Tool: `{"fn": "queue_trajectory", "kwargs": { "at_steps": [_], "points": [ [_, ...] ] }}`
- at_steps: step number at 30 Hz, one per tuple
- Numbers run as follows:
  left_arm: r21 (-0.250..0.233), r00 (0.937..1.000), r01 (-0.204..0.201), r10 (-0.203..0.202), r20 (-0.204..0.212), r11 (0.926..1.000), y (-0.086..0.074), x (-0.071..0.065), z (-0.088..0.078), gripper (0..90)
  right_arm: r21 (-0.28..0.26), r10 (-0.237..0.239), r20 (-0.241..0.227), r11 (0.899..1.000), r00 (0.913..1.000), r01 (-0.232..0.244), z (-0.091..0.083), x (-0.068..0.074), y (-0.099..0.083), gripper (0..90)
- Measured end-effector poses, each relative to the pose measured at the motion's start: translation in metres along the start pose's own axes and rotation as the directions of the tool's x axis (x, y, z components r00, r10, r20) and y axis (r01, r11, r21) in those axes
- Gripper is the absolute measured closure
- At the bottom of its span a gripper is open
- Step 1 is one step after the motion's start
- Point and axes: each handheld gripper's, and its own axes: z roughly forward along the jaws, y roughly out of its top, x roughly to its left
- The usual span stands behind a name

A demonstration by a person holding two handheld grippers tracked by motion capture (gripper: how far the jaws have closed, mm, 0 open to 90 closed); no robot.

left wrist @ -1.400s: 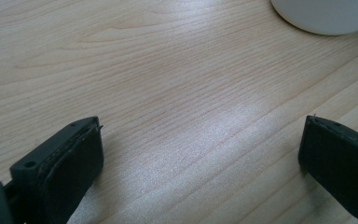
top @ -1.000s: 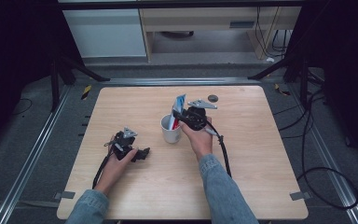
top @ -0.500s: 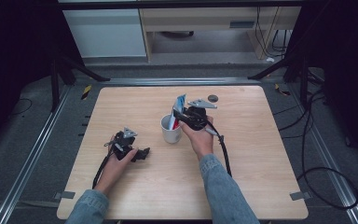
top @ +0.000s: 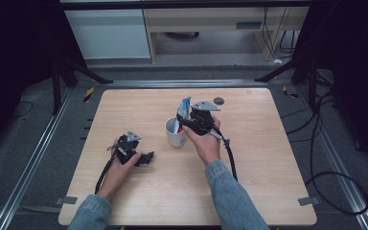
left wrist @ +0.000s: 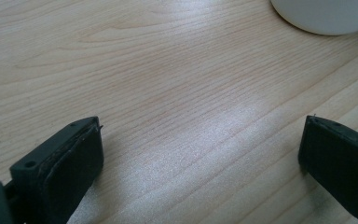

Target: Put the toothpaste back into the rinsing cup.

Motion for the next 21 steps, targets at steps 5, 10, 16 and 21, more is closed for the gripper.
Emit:
{"fn": "queue_trajectory", "kwargs": {
  "at_steps": [5,10,16,21],
  "points": [
    [0.000,1.0000,0.000,0.000,0.000,1.0000,0.000,0.000,0.000,0.0,0.008,-0.020,0.046,1.000,0.9987,0.020,-0.004,0.001,0.002,23.3],
    [0.000,1.0000,0.000,0.000,0.000,1.0000,0.000,0.000,0.000,0.0,0.036,-0.049,0.078,0.998,0.9958,0.046,-0.007,0.001,0.004,15.3],
    [0.000,1.0000,0.000,0.000,0.000,1.0000,0.000,0.000,0.000,0.0,0.045,-0.068,0.076,0.997,0.9948,0.064,-0.011,0.002,0.007,9.9],
    [0.000,1.0000,0.000,0.000,0.000,1.0000,0.000,0.000,0.000,0.0,0.050,-0.085,0.068,0.995,0.9940,0.082,-0.016,0.001,0.009,7.6]
  ]
}}
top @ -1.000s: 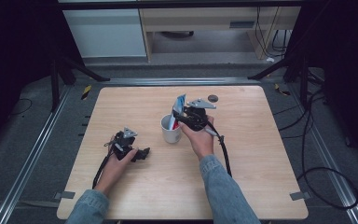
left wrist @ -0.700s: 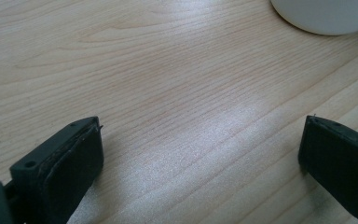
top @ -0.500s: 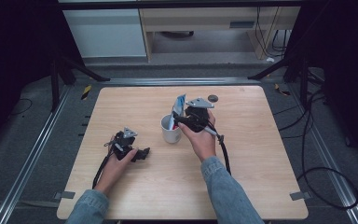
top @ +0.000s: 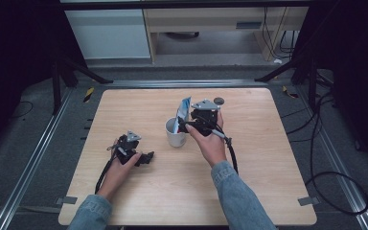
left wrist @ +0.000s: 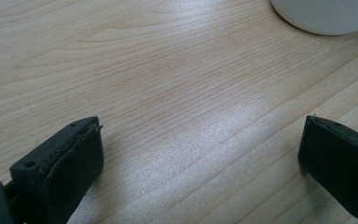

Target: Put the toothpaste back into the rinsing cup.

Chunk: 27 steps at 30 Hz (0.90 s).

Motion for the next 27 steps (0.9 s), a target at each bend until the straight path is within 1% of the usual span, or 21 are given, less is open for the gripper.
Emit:
{"fn": "queue_trajectory", "kwargs": {
  "at_steps": [6,11,17,20,27],
  "points": [
    [0.000,1.0000,0.000,0.000,0.000,1.0000,0.000,0.000,0.000,0.0,0.005,0.004,0.000,1.000,1.0000,-0.004,-0.005,-0.005,0.001,6.6],
    [0.000,1.0000,0.000,0.000,0.000,1.0000,0.000,0.000,0.000,0.0,0.014,-0.004,0.013,1.000,0.9999,0.004,-0.010,-0.011,0.001,6.5],
    [0.000,1.0000,0.000,0.000,0.000,1.0000,0.000,0.000,0.000,0.0,0.034,-0.025,0.021,0.999,0.9995,0.025,-0.018,-0.018,-0.001,6.5],
    [0.000,1.0000,0.000,0.000,0.000,1.0000,0.000,0.000,0.000,0.0,0.048,-0.043,0.019,0.998,0.9989,0.042,-0.026,-0.023,-0.003,6.6],
    [0.000,1.0000,0.000,0.000,0.000,1.0000,0.000,0.000,0.000,0.0,0.091,-0.080,0.006,0.993,0.9967,0.079,-0.041,-0.040,-0.017,6.8]
  ]
}}
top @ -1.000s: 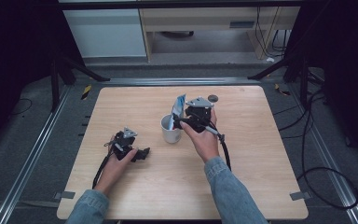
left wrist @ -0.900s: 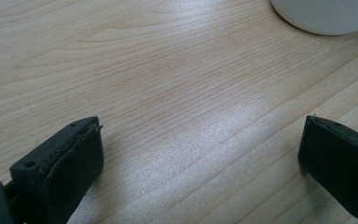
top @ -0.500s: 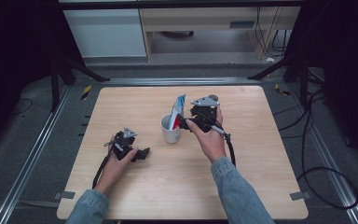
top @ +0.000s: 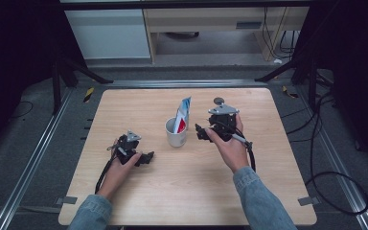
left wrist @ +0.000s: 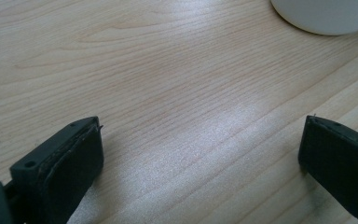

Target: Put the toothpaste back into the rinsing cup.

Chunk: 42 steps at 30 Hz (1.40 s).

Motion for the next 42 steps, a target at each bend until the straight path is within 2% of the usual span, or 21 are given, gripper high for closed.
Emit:
{"fn": "queue_trajectory", "kwargs": {
  "at_steps": [1,3,5,11,14,16,21,26,31,38,42],
  "points": [
    [0.001,1.0000,0.000,0.000,0.000,1.0000,0.000,0.000,0.000,0.0,0.014,-0.011,0.001,1.000,0.9999,0.011,-0.002,-0.002,-0.002,7.2],
    [0.000,1.0000,0.002,-0.002,-0.002,1.0000,0.000,0.000,0.000,0.0,0.018,-0.034,0.003,0.999,0.9994,0.034,-0.006,-0.007,-0.007,11.7],
    [0.001,1.0000,0.002,-0.002,-0.002,1.0000,0.000,0.000,0.000,0.0,0.016,-0.048,0.018,0.999,0.9987,0.047,-0.010,-0.011,-0.012,12.7],
    [0.001,1.0000,0.002,-0.002,-0.001,1.0000,0.000,0.000,0.000,0.0,0.049,-0.061,0.036,0.997,0.9975,0.059,-0.017,-0.023,-0.027,12.3],
    [0.001,1.0000,0.002,-0.002,-0.002,1.0000,0.000,0.000,0.000,0.0,0.079,-0.086,0.065,0.994,0.9942,0.081,-0.018,-0.033,-0.041,11.3],
    [0.001,1.0000,0.002,-0.002,-0.002,1.0000,0.000,0.000,0.000,0.0,0.100,-0.087,0.075,0.992,0.9934,0.079,-0.018,-0.039,-0.055,11.0],
    [0.004,1.0000,0.000,0.000,-0.002,1.0000,0.000,0.000,0.000,0.0,0.137,-0.030,0.071,0.990,0.9970,0.020,-0.020,-0.052,-0.087,10.3],
    [0.004,1.0000,0.001,-0.001,-0.003,1.0000,0.000,0.000,0.000,0.0,0.169,0.018,0.095,0.985,0.9953,-0.034,-0.022,-0.069,-0.110,9.8],
    [0.004,1.0000,0.001,-0.001,-0.003,1.0000,0.000,0.000,0.000,0.0,0.171,0.054,0.136,0.982,0.9892,-0.077,-0.026,-0.088,-0.125,9.4],
    [0.003,1.0000,0.003,-0.003,-0.004,1.0000,0.001,0.000,0.000,0.0,0.150,0.140,0.168,0.975,0.9758,-0.166,-0.031,-0.108,-0.138,9.2],
    [0.003,1.0000,0.003,-0.003,-0.004,1.0000,0.001,0.000,0.000,0.0,0.164,0.146,0.181,0.971,0.9727,-0.176,-0.029,-0.113,-0.144,9.7]
  ]
}}
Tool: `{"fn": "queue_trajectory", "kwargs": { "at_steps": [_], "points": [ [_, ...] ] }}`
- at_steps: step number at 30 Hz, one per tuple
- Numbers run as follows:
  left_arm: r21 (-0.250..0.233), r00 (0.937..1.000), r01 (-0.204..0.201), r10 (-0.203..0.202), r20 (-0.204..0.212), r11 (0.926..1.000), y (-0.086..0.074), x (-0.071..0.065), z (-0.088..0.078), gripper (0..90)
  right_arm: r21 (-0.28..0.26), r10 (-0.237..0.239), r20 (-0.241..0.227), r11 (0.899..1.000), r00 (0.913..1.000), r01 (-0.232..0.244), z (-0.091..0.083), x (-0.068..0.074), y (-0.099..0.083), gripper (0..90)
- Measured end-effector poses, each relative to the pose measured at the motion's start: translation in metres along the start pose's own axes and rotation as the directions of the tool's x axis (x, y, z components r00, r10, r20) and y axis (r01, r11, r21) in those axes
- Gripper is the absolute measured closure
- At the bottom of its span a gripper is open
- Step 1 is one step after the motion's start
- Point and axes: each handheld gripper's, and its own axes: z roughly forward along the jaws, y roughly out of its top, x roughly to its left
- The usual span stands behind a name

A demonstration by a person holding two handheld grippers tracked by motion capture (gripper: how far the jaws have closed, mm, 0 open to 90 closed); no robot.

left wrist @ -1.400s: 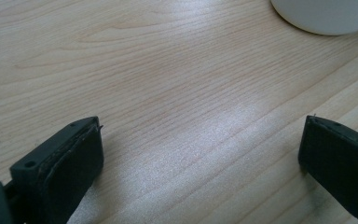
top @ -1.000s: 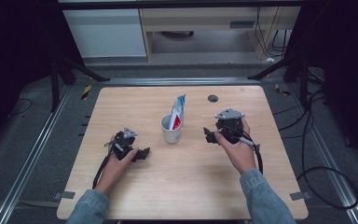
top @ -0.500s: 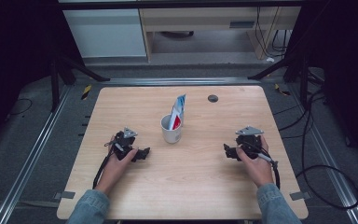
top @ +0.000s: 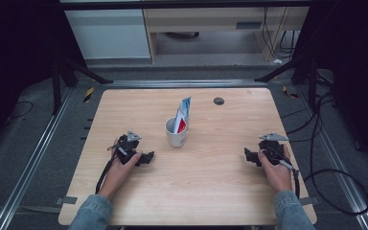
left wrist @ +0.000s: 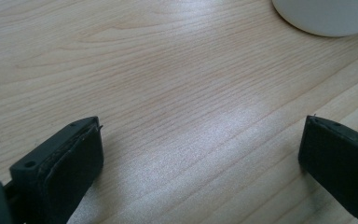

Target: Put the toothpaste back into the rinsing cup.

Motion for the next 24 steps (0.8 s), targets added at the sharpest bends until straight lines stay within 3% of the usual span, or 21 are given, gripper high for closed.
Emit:
{"fn": "queue_trajectory", "kwargs": {
  "at_steps": [8,17,21,24],
  "points": [
    [0.000,1.0000,0.000,0.000,0.000,1.0000,0.000,0.000,0.000,0.0,0.010,0.042,0.001,0.999,0.9991,-0.042,0.008,-0.001,-0.008,8.6],
    [-0.001,1.0000,0.002,-0.002,-0.001,1.0000,0.000,0.000,0.000,0.0,0.031,0.023,-0.019,0.999,0.9996,-0.022,0.015,0.007,-0.010,5.7],
    [0.002,1.0000,0.001,-0.001,-0.002,1.0000,0.000,0.000,0.000,0.0,0.039,0.036,-0.009,0.999,0.9993,-0.036,0.017,0.012,-0.009,2.3],
    [0.002,1.0000,0.001,-0.001,-0.002,1.0000,0.000,0.000,0.000,0.0,0.042,0.061,0.024,0.997,0.9978,-0.062,0.018,0.016,-0.007,1.1]
  ]
}}
